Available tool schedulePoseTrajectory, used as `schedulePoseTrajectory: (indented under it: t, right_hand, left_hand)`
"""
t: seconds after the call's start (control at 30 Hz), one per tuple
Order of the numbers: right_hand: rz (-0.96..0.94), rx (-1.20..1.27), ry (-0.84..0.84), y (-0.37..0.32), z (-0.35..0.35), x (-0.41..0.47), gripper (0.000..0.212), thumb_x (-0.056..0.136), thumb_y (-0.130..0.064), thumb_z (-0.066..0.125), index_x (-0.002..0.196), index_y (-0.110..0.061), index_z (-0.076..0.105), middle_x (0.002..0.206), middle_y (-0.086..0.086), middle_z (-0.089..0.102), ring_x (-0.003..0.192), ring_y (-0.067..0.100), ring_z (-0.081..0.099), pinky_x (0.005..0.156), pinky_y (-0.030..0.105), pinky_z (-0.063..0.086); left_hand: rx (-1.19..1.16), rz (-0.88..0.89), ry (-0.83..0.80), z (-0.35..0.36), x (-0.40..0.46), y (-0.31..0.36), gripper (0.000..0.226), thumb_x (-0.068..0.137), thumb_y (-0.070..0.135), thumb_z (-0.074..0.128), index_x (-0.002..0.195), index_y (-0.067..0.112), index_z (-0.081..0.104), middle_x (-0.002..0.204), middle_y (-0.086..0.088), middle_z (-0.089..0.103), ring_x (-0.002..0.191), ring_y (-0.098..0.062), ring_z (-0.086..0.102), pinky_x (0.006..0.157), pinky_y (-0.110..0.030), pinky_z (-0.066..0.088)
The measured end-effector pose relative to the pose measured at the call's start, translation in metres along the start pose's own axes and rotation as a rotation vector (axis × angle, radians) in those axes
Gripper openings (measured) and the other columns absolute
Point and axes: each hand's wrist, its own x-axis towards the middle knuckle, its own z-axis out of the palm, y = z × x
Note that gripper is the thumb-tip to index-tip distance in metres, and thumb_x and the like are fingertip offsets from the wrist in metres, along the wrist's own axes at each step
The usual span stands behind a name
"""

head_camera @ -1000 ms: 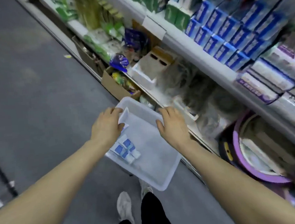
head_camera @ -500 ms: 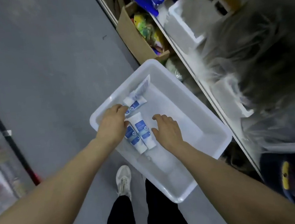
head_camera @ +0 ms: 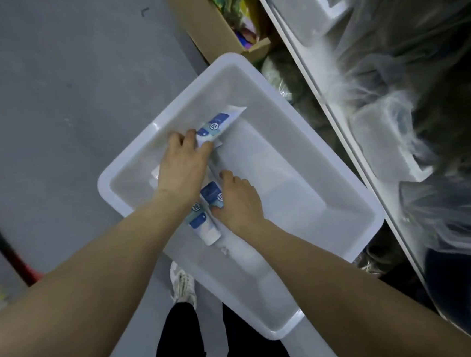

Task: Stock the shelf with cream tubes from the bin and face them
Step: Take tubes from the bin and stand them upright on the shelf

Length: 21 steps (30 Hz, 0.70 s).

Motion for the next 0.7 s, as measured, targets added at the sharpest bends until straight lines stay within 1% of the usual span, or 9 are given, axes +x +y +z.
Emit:
schedulePoseTrajectory:
  t: [0.1, 0.17, 0.23, 0.33, 0.43, 0.5, 0.53, 0.6, 0.7]
  right_hand:
    - [0.009, -0.106, 0.011, 0.018, -0.01, -0.002, 0.033, 0.083, -0.025, 0.065, 0.109, -0.008, 0.054, 0.108, 0.013, 0.057, 0.101, 0.03, 0.053, 0.076, 0.031, 0.037]
    - [0.049, -0.125, 0.0, 0.033, -0.02, -0.006, 0.026, 0.086, -0.022, 0.06, 0.106, -0.007, 0.056, 0.109, 0.013, 0.055, 0.099, 0.03, 0.053, 0.072, 0.03, 0.035]
    - [0.111, -0.077, -0.018, 0.047, -0.032, -0.014, 0.026, 0.088, -0.023, 0.057, 0.107, -0.005, 0.053, 0.108, 0.014, 0.055, 0.095, 0.03, 0.055, 0.069, 0.031, 0.036]
    - [0.214, 0.08, -0.051, 0.059, -0.053, -0.032, 0.026, 0.089, -0.023, 0.056, 0.106, -0.006, 0.046, 0.097, 0.013, 0.06, 0.084, 0.032, 0.06, 0.066, 0.032, 0.042]
    - [0.249, 0.213, -0.08, 0.056, -0.074, -0.055, 0.033, 0.089, -0.018, 0.054, 0.119, -0.012, 0.04, 0.09, 0.009, 0.058, 0.082, 0.033, 0.06, 0.071, 0.036, 0.048]
    - [0.236, 0.276, -0.058, 0.049, -0.087, -0.07, 0.036, 0.089, -0.017, 0.051, 0.124, -0.017, 0.04, 0.093, 0.008, 0.061, 0.081, 0.031, 0.06, 0.073, 0.038, 0.051]
    - [0.234, 0.308, -0.04, 0.044, -0.094, -0.079, 0.034, 0.089, -0.017, 0.05, 0.122, -0.019, 0.042, 0.095, 0.007, 0.062, 0.081, 0.031, 0.06, 0.073, 0.039, 0.051]
    - [0.26, 0.379, -0.003, 0.034, -0.11, -0.096, 0.029, 0.087, -0.018, 0.049, 0.116, -0.019, 0.045, 0.093, 0.008, 0.063, 0.081, 0.031, 0.059, 0.074, 0.038, 0.051]
    - [0.31, 0.51, 0.053, 0.017, -0.138, -0.126, 0.024, 0.088, -0.021, 0.05, 0.111, -0.019, 0.045, 0.091, 0.011, 0.063, 0.083, 0.032, 0.062, 0.073, 0.037, 0.05]
  left_hand:
    - [0.008, -0.022, -0.003, -0.006, 0.007, 0.003, 0.027, 0.082, 0.011, 0.065, 0.108, 0.01, 0.059, 0.112, -0.022, 0.054, 0.101, -0.038, 0.048, 0.072, -0.042, 0.047]
    - [-0.041, -0.055, -0.041, -0.012, 0.007, 0.005, 0.029, 0.084, 0.006, 0.057, 0.113, 0.011, 0.056, 0.114, -0.023, 0.051, 0.104, -0.038, 0.045, 0.078, -0.044, 0.045]
    - [-0.139, -0.105, -0.09, -0.014, 0.001, 0.009, 0.042, 0.08, -0.004, 0.052, 0.119, 0.01, 0.049, 0.118, -0.023, 0.044, 0.1, -0.04, 0.048, 0.077, -0.045, 0.045]
    - [-0.346, -0.174, -0.179, -0.021, -0.015, 0.018, 0.057, 0.074, -0.012, 0.049, 0.128, 0.005, 0.038, 0.119, -0.026, 0.038, 0.088, -0.045, 0.053, 0.071, -0.047, 0.047]
    - [-0.491, -0.234, -0.25, -0.038, -0.033, 0.029, 0.073, 0.08, -0.008, 0.048, 0.147, 0.007, 0.02, 0.126, -0.031, 0.033, 0.09, -0.046, 0.051, 0.077, -0.041, 0.042]
    - [-0.525, -0.293, -0.306, -0.055, -0.044, 0.035, 0.072, 0.089, -0.001, 0.045, 0.151, 0.006, 0.009, 0.133, -0.033, 0.031, 0.098, -0.047, 0.051, 0.087, -0.041, 0.042]
    - [-0.521, -0.32, -0.339, -0.064, -0.05, 0.038, 0.067, 0.092, 0.005, 0.044, 0.151, 0.007, 0.011, 0.134, -0.033, 0.033, 0.105, -0.047, 0.05, 0.091, -0.042, 0.042]
    - [-0.524, -0.372, -0.384, -0.083, -0.06, 0.041, 0.053, 0.096, 0.017, 0.04, 0.145, 0.006, 0.024, 0.133, -0.031, 0.041, 0.115, -0.045, 0.047, 0.095, -0.043, 0.04]
    - [-0.565, -0.399, -0.369, -0.124, -0.077, 0.046, 0.037, 0.097, 0.025, 0.039, 0.126, 0.002, 0.043, 0.125, -0.026, 0.053, 0.116, -0.04, 0.048, 0.09, -0.038, 0.037]
